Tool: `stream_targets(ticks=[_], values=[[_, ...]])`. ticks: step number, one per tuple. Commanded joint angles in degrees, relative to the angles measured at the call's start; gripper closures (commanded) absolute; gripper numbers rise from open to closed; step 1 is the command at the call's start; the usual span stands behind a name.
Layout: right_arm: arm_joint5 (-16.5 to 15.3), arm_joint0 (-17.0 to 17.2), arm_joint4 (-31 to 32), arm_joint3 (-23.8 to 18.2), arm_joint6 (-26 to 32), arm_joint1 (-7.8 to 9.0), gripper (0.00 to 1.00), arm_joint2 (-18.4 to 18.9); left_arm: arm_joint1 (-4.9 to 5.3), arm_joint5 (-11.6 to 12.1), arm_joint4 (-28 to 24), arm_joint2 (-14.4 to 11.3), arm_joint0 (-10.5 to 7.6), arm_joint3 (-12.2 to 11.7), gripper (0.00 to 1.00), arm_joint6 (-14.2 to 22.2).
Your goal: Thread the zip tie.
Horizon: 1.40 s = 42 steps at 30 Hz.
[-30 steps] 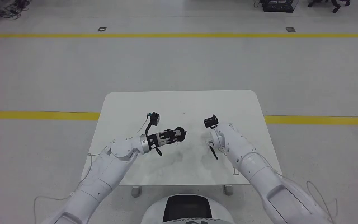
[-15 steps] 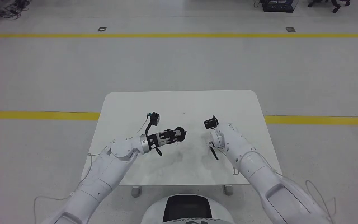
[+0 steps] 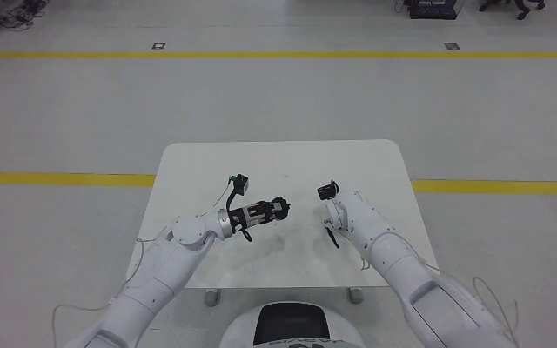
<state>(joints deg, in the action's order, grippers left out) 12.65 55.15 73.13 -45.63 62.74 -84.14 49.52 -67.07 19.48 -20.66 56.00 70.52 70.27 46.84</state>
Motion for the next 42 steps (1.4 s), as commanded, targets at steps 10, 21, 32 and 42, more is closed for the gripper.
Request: stream_targets(ticks=[10,21,32,42], values=[[-1.4,0.3,0.3,-2.4,0.5,0.18,1.0,1.2,0.0,0.0,0.0,0.0,0.0,0.0,1.0,0.0],[-5.4,7.1,1.8,-19.1,4.9,3.96,1.0,10.2,0.0,0.0,0.0,0.0,0.0,0.0,1.0,0.0],[-19.5,19.1,-12.5,-37.1,2.5,8.1,1.0,28.1,0.0,0.0,0.0,0.0,0.0,0.0,1.0,0.0],[-27.4,20.4,-21.1,-37.0,1.3,8.75,1.0,31.3,0.0,0.0,0.0,0.0,0.0,0.0,1.0,0.0]])
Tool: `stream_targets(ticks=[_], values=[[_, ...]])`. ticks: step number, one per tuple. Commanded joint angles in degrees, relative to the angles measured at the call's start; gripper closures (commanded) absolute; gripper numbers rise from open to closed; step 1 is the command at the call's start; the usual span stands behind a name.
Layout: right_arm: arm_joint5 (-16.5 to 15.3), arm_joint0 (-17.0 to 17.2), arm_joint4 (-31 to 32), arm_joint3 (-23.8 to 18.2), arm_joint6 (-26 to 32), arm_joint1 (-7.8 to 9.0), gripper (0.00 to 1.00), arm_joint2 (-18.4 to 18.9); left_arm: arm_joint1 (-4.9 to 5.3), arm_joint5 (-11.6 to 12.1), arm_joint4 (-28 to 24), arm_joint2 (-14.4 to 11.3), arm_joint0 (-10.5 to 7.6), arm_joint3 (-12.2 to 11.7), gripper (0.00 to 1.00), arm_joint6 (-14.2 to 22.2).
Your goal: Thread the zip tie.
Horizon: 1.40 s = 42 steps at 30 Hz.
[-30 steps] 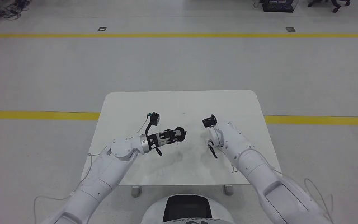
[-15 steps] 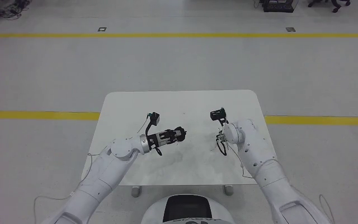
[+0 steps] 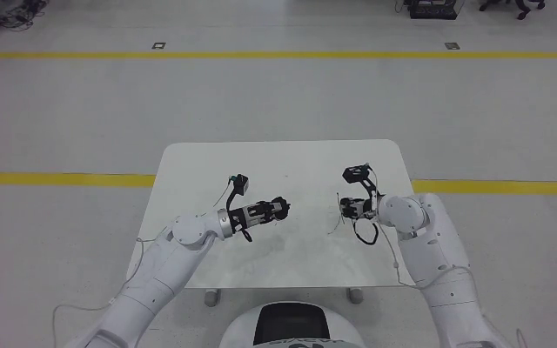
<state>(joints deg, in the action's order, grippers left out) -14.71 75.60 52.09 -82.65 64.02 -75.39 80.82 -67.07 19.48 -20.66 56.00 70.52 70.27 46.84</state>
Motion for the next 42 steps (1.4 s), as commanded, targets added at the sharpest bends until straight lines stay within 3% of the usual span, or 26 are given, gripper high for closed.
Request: stream_targets(ticks=[1,5,9,16,21,34,38,42], values=[[0.0,0.0,0.0,0.0,0.0,0.0,1.0,0.0,0.0,0.0,0.0,0.0,0.0,0.0,1.0,0.0],[-0.1,0.2,-0.4,0.0,-1.1,-0.01,1.0,0.0,0.0,0.0,0.0,0.0,0.0,0.0,1.0,0.0],[-4.7,2.2,-6.8,1.1,-6.7,0.17,1.0,0.8,0.0,0.0,0.0,0.0,0.0,0.0,1.0,0.0],[-4.8,6.6,-18.4,-1.8,-16.3,1.48,1.0,-0.2,0.0,0.0,0.0,0.0,0.0,0.0,1.0,0.0],[-4.8,8.3,-21.0,-4.2,-24.7,3.1,1.0,-2.7,0.0,0.0,0.0,0.0,0.0,0.0,1.0,0.0],[-4.8,9.4,-22.5,-5.5,-27.1,3.31,1.0,-4.0,-0.05,-0.1,-0.6,-0.1,0.45,0.5,1.0,-0.7],[-4.8,12.7,-27.1,-9.2,-34.3,3.78,1.0,-4.9,-0.15,-1.2,-2.9,-0.9,2.03,1.9,1.0,-1.6],[-4.8,14.8,-27.8,-10.7,-39.6,4.71,1.0,-6.3,-0.58,-4.3,-2.4,-2.7,2.45,2.5,1.0,-5.1]])
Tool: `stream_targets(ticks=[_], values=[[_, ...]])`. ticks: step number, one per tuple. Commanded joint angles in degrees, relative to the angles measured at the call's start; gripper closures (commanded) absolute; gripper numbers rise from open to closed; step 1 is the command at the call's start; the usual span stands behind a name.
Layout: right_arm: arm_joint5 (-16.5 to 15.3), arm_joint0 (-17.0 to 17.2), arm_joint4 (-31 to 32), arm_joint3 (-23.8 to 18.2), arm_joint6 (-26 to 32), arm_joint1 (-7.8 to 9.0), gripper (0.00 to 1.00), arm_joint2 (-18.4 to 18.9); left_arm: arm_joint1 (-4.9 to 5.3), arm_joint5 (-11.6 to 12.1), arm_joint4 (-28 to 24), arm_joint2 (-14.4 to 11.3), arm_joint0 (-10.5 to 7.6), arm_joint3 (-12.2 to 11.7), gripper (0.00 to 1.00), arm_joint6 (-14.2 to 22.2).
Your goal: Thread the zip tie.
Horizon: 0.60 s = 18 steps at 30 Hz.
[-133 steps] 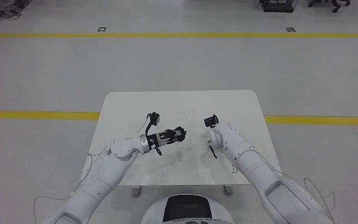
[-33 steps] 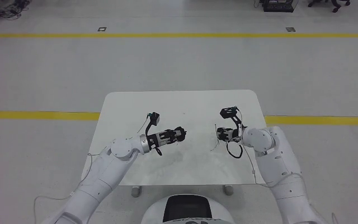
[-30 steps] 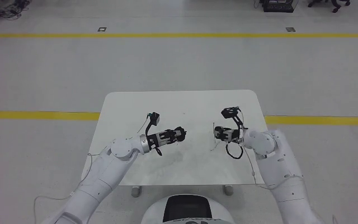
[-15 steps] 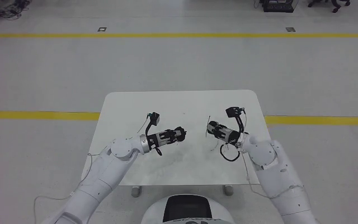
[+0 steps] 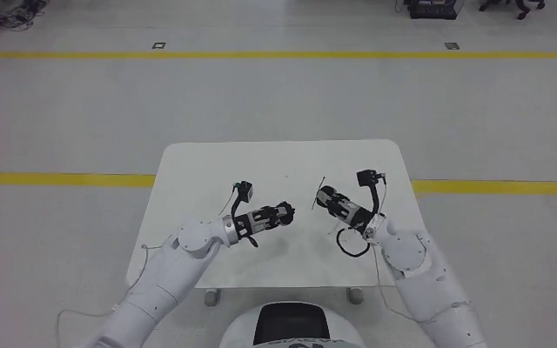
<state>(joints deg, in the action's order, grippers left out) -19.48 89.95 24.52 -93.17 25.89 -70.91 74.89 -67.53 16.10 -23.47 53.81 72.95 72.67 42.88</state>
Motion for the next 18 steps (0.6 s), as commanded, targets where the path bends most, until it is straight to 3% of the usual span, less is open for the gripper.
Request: stream_targets(ticks=[1,5,10,18], values=[[0.0,0.8,-0.4,-0.6,-2.9,0.47,1.0,-0.7,-0.27,-1.5,0.3,-1.0,0.07,0.1,1.0,-2.1],[0.0,1.9,-0.3,-1.1,-7.7,1.56,1.0,-2.3,-0.91,-1.9,-1.1,-2.6,0.04,-0.6,1.0,-4.6],[0.0,2.2,-0.3,-0.6,-12.4,2.99,1.0,-4.9,-1.61,-0.8,-3.5,-3.9,-0.52,-2.3,1.0,-5.8],[0.0,2.1,-0.1,-0.7,-12.8,3.26,1.0,-5.5,-1.8,-0.2,-2.8,-4.6,-1.14,-2.1,1.0,-5.8]])
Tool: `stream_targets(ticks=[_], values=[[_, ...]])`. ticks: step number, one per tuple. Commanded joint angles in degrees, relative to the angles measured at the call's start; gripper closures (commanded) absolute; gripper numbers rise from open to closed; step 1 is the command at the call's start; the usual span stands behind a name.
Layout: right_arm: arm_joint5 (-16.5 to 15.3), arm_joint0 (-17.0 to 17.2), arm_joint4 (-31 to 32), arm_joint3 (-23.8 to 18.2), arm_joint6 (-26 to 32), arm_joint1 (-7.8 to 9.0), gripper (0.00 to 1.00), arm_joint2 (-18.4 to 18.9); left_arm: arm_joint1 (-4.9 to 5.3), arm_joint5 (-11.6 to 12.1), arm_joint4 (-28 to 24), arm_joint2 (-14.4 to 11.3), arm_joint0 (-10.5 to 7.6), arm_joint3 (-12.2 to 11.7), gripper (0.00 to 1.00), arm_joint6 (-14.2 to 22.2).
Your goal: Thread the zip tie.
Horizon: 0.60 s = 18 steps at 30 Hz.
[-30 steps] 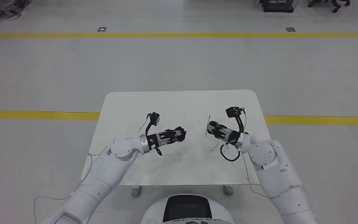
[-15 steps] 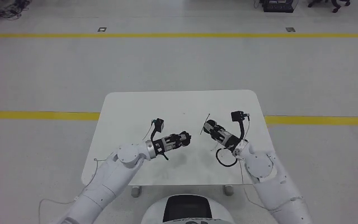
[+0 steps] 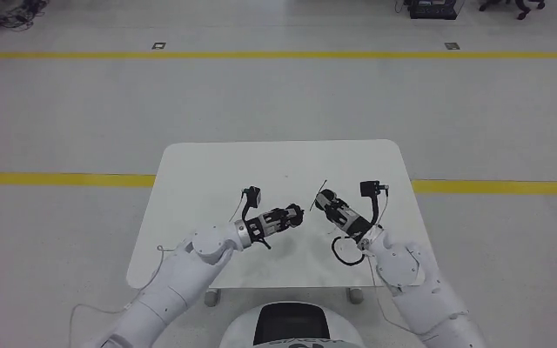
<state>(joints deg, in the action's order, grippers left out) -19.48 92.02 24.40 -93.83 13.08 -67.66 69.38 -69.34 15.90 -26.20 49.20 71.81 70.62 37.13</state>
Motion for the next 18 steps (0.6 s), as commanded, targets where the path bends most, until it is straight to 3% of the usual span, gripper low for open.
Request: stream_targets(ticks=[1,6,18], values=[[0.0,0.0,0.0,0.0,0.0,0.0,1.0,0.0,0.0,0.0,0.0,0.0,0.01,0.0,1.0,0.0],[0.0,0.0,0.0,0.0,0.0,0.0,1.0,0.0,-0.04,-0.3,0.0,-0.1,0.23,0.2,1.0,-0.8],[0.0,-0.8,3.8,3.3,-7.4,-0.63,1.0,-3.2,-0.35,-0.5,-2.0,-0.9,2.22,0.4,1.0,-4.0]])
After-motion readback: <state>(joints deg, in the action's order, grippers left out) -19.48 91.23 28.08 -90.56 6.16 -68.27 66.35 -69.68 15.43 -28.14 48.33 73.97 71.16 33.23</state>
